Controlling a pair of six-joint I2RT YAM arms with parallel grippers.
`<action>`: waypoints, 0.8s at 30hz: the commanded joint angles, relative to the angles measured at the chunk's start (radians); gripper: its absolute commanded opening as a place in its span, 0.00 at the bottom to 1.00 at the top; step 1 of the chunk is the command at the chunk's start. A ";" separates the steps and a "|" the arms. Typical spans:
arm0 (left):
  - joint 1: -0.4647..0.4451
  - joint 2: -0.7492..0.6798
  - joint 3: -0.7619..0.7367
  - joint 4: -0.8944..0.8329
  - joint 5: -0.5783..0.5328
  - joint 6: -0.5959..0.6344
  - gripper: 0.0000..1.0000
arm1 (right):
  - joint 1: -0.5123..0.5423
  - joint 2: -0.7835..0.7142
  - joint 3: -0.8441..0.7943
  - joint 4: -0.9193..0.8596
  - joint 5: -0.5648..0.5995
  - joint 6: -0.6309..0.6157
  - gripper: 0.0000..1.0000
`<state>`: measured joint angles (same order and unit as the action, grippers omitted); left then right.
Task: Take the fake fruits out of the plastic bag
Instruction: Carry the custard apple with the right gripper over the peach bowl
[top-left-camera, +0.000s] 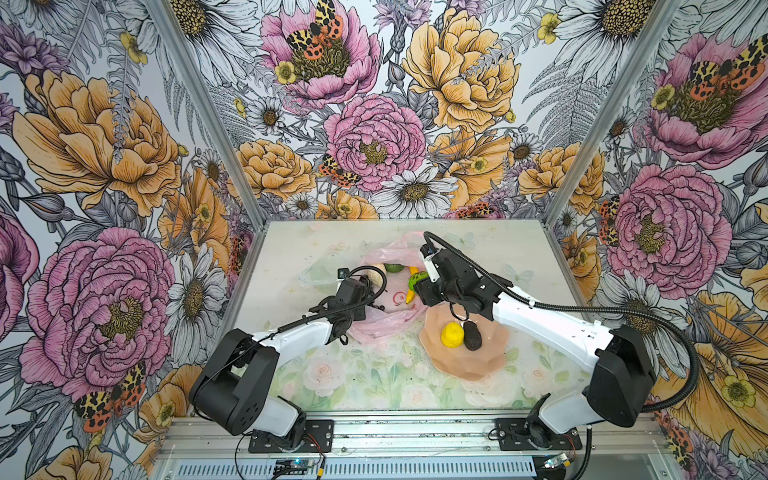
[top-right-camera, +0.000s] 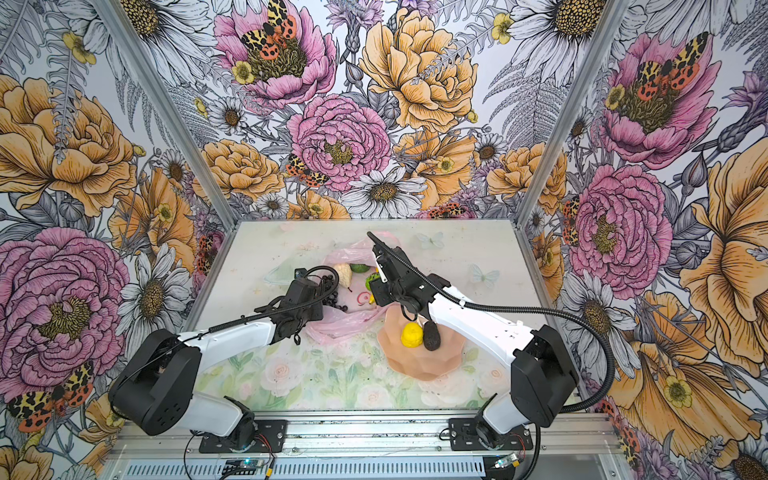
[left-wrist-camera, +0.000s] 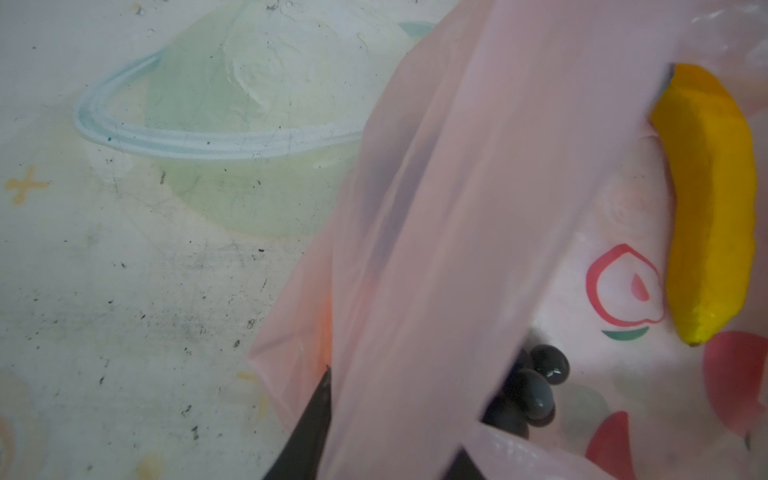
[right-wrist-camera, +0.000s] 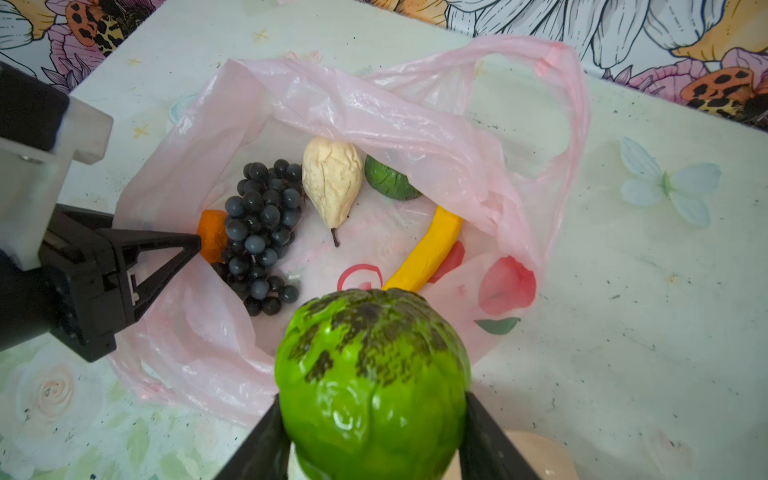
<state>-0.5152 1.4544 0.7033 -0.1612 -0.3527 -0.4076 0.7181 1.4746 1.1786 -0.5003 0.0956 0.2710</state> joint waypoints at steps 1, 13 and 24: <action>-0.009 0.000 0.023 -0.008 -0.024 0.021 0.30 | 0.012 -0.072 -0.035 -0.075 0.031 0.035 0.50; -0.011 0.007 0.025 -0.005 -0.023 0.018 0.30 | 0.051 -0.261 -0.182 -0.237 -0.040 0.125 0.48; -0.015 0.012 0.028 -0.003 -0.015 0.016 0.30 | 0.117 -0.316 -0.272 -0.279 -0.043 0.195 0.48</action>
<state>-0.5217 1.4551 0.7036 -0.1608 -0.3523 -0.4076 0.8211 1.1706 0.9329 -0.7616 0.0555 0.4305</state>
